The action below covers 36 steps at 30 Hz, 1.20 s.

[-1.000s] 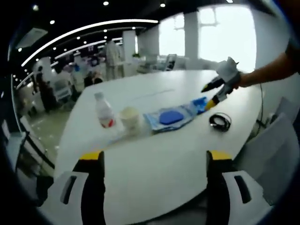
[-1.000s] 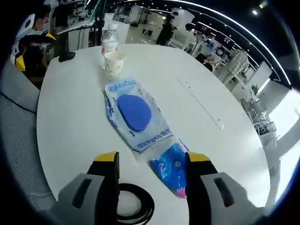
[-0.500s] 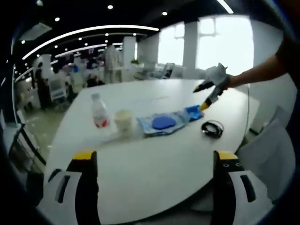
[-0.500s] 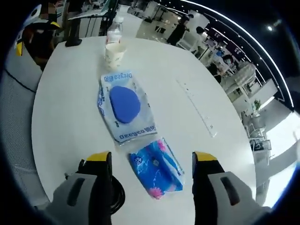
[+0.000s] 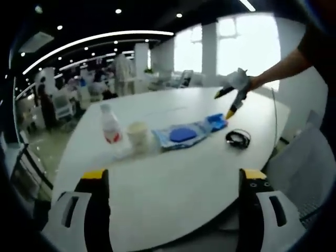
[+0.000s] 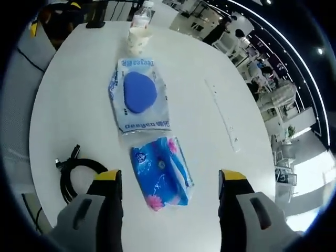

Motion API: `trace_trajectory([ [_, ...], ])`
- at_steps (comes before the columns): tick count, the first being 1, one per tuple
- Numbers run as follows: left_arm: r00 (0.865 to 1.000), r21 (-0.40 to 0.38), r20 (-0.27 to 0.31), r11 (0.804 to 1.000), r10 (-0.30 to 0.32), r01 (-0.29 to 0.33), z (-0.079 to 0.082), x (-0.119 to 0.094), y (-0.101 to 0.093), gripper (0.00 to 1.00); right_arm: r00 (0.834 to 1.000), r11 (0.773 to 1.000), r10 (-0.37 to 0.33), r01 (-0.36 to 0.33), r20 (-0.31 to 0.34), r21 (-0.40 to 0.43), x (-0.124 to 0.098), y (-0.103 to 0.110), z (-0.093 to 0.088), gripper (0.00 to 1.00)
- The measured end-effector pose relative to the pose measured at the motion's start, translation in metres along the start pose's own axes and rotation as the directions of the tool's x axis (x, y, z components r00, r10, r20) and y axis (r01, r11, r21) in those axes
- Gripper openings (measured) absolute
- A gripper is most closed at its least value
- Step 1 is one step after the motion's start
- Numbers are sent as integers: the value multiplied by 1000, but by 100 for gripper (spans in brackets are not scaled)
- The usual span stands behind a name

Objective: Arrange the tabletop items into an orderly group along one side of the table until the central work area is clear of visible clutter.

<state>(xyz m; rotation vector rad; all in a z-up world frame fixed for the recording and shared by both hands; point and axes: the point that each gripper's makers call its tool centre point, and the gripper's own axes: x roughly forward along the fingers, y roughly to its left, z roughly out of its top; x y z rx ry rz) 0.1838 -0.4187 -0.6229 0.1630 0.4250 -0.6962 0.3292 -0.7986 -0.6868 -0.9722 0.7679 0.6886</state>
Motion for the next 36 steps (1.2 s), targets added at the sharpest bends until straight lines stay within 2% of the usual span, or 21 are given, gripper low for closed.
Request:
trace_trajectory([
  [2, 1000, -5, -9, 1000, -17, 17, -2, 1, -2, 100, 1000, 999, 7, -7, -7, -35, 1, 0, -4, 74],
  [7, 999, 29, -26, 999, -33, 34, -6, 2, -5, 100, 1000, 998, 29, -29, -12, -57, 7, -1, -13, 73],
  [14, 999, 13, -28, 999, -40, 40, -7, 3, -5, 98, 999, 995, 29, -33, -38, -96, 7, 0, -22, 70],
  [19, 999, 11, -21, 999, -43, 43, -7, 4, -5, 95, 998, 993, 42, -48, -54, -105, 11, -2, -28, 60],
  [23, 999, 0, -22, 999, -43, 43, -8, 4, -4, 94, 998, 994, 36, -40, -44, -97, 13, -5, -26, 54],
  [27, 998, 0, -42, 999, -52, 52, -12, 5, -4, 93, 998, 992, 53, -55, -24, -111, 4, 8, -11, 47],
  [32, 996, 0, -71, 998, -56, 56, -17, 7, -4, 91, 997, 980, 68, -75, -44, -185, 5, 20, -4, 36],
  [36, 995, -14, -81, 999, -50, 49, -19, 7, -2, 89, 995, 976, 93, -100, -41, -194, 8, 23, 1, 31],
])
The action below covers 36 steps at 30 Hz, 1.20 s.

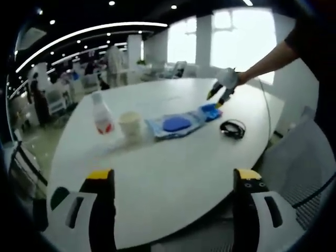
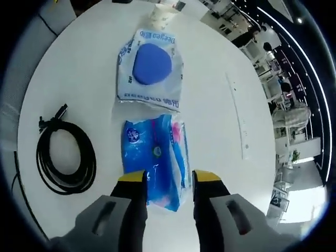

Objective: Arrange the tabletop items into an orderly group along one side of the table until the central work area is clear of visible clutter.

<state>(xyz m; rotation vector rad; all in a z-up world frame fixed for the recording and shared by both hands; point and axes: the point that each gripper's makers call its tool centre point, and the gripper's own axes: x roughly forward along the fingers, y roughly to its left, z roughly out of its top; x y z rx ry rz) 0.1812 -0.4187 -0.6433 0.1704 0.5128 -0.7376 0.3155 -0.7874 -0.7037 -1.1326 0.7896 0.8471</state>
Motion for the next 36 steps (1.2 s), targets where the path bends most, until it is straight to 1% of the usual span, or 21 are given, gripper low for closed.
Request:
trace_trajectory([
  [3, 1000, 3, -2, 1000, 6, -6, 0, 0, 1, 88, 1000, 1000, 5, -5, -2, -22, 2, 0, 2, 25],
  [4, 1000, 2, -4, 1000, 7, -7, -1, 0, 2, 87, 1000, 1000, 4, -4, 2, -18, 3, -1, 3, 23],
  [7, 1000, -2, -8, 1000, 8, -8, -1, 0, 2, 87, 1000, 999, 15, -15, 2, -31, 8, -4, 1, 21],
  [9, 1000, -6, -7, 1000, 9, -9, -1, 0, 3, 86, 1000, 999, 24, -24, -3, -47, 13, -4, 0, 17],
  [14, 1000, -11, -11, 1000, 11, -11, -3, 1, 4, 86, 1000, 997, 15, -16, -20, -71, 14, -4, -3, 2],
  [15, 1000, -11, -13, 1000, 10, -11, -3, 1, 4, 85, 1000, 997, 15, -16, -21, -70, 14, -3, -3, 1],
  [18, 1000, -12, -14, 1000, 6, -6, -4, 1, 3, 85, 1000, 997, 10, -12, -24, -81, 11, -2, -3, 0],
  [21, 1000, -14, -15, 1000, 5, -5, -4, 1, 3, 85, 1000, 998, 5, -7, -21, -68, 8, -2, -3, 0],
  [28, 1000, -11, -10, 1000, 5, -5, -3, 0, 2, 84, 1000, 997, -2, 0, -20, -77, 7, -3, -5, 0],
  [31, 1000, -10, -10, 1000, 5, -5, -4, 0, 2, 83, 1000, 998, -1, 0, -14, -68, 6, -3, -4, 0],
  [36, 1000, -11, -9, 1000, 3, -3, -4, 0, 2, 83, 1000, 996, 10, -11, -13, -86, 26, -8, -17, 0],
])
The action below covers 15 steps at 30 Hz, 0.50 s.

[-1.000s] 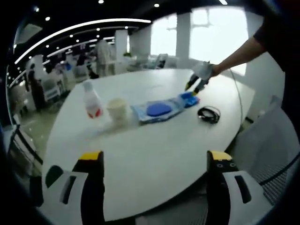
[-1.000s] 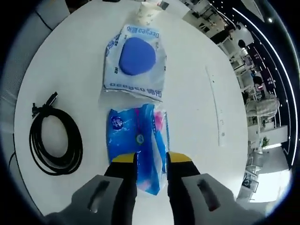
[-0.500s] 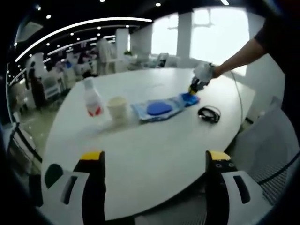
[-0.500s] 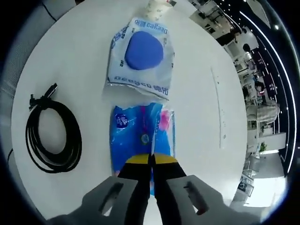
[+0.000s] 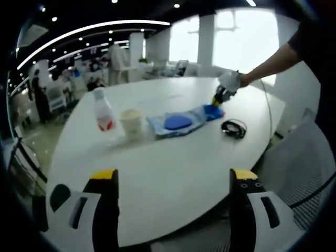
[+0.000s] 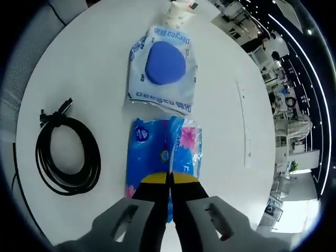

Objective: Arrange the tabletop items into an orderly group along one side of the table until the central work area is clear of visible clutter.

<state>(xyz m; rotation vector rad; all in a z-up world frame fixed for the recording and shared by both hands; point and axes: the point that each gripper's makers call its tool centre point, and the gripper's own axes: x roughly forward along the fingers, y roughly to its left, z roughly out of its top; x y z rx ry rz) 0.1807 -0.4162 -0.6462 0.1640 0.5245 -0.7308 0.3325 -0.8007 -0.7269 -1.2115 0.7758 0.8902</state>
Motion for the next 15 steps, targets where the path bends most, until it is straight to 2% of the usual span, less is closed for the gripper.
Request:
trace_trajectory([
  [10, 1000, -3, -4, 1000, 0, 0, -1, -1, 0, 82, 1000, 1000, 27, -27, -10, -3, 17, 11, -9, 0],
  [15, 1000, -5, 2, 1000, -3, 3, 0, 0, 0, 82, 1000, 1000, 21, -21, -19, -1, 20, 10, -11, 0],
])
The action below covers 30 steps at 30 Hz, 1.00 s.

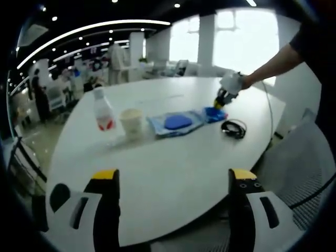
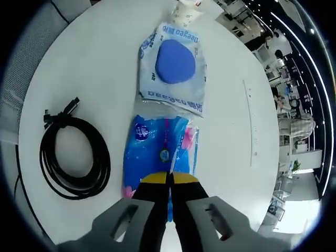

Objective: Arrange the tabletop items into an orderly group along one side of the table until the central work area is clear of visible clutter.

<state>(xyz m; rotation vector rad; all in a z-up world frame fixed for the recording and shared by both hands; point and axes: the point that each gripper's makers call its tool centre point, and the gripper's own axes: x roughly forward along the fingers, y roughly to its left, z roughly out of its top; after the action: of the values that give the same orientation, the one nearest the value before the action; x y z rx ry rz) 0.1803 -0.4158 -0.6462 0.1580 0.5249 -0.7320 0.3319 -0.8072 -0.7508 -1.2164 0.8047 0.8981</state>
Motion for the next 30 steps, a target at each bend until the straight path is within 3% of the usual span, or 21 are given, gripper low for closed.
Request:
trace_trajectory([
  [10, 1000, -1, -6, 1000, 3, -3, -1, 0, 1, 81, 1000, 1000, -6, 6, -16, -4, 2, -1, 0, 1],
  [14, 1000, -1, -4, 1000, 4, -4, -1, 0, 1, 81, 1000, 1000, -18, 18, -17, 24, -1, 1, 2, 14],
  [20, 1000, 1, 15, 1000, 4, -4, 2, -1, 1, 81, 998, 995, -51, 53, -19, 84, -8, 1, 4, 25],
  [25, 1000, 15, 26, 1000, -3, 3, 4, -1, -1, 84, 996, 981, -93, 94, -14, 168, -19, -2, 9, 37],
  [30, 999, 22, 54, 1000, -1, 0, 10, -2, -1, 88, 989, 963, -145, 141, 0, 230, -33, -4, 15, 42],
])
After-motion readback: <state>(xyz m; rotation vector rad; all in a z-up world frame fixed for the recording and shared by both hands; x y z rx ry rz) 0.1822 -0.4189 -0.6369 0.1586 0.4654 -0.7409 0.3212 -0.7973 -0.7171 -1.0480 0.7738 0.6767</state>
